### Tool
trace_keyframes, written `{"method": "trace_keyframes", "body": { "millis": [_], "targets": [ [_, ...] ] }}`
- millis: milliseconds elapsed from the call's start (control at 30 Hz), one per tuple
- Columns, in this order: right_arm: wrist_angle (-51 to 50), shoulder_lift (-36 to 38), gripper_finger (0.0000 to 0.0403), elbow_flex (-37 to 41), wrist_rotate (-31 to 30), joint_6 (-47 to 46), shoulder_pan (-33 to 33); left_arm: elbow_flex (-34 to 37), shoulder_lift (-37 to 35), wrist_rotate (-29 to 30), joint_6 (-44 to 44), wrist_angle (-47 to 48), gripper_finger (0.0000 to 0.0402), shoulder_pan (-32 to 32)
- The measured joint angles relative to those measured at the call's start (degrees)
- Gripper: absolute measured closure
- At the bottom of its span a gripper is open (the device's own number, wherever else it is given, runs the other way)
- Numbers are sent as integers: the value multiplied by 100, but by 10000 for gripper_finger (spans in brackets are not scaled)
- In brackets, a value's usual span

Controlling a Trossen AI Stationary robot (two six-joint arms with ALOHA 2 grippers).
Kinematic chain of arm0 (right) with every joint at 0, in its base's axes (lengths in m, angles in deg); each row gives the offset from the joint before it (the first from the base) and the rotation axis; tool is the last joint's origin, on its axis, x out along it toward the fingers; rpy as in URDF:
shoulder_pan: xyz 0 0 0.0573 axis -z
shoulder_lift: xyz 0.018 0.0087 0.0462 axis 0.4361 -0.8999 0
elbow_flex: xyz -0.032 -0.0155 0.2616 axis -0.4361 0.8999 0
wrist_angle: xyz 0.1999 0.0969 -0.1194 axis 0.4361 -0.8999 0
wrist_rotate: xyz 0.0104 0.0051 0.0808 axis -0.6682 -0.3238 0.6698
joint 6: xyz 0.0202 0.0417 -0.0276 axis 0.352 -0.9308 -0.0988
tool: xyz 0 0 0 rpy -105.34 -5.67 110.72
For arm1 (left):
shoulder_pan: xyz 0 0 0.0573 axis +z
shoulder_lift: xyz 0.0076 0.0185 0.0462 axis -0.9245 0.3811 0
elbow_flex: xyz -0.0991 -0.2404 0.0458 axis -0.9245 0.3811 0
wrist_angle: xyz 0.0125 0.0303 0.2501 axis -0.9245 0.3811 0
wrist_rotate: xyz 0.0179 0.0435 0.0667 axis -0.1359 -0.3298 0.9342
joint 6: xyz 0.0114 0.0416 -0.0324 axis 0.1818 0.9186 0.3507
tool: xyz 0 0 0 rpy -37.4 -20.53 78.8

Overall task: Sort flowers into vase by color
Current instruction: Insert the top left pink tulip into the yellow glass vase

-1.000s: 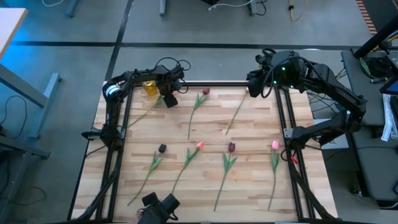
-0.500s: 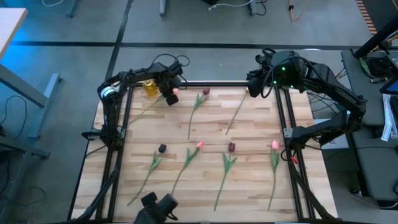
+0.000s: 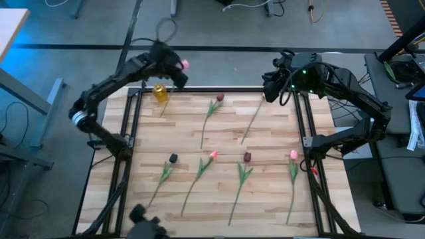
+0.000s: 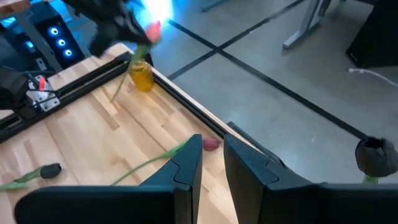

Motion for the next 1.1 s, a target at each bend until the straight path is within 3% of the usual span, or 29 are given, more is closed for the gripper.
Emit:
{"method": "trace_keyframes", "body": {
  "millis": [200,367,733,1100],
  "targets": [
    [210,0,344,3,0,80,0,0,-919,624,-225,-568,401,312],
    [223,0,344,6,1,80,0,-2,-1430,643,-259,-1101,401,624],
    [250,0,344,8,2,78,0,77,-1657,689,-78,-1424,401,1074],
    [247,0,344,9,2,68,0,1549,-1932,709,-183,-2877,402,1077]
  ]
}}
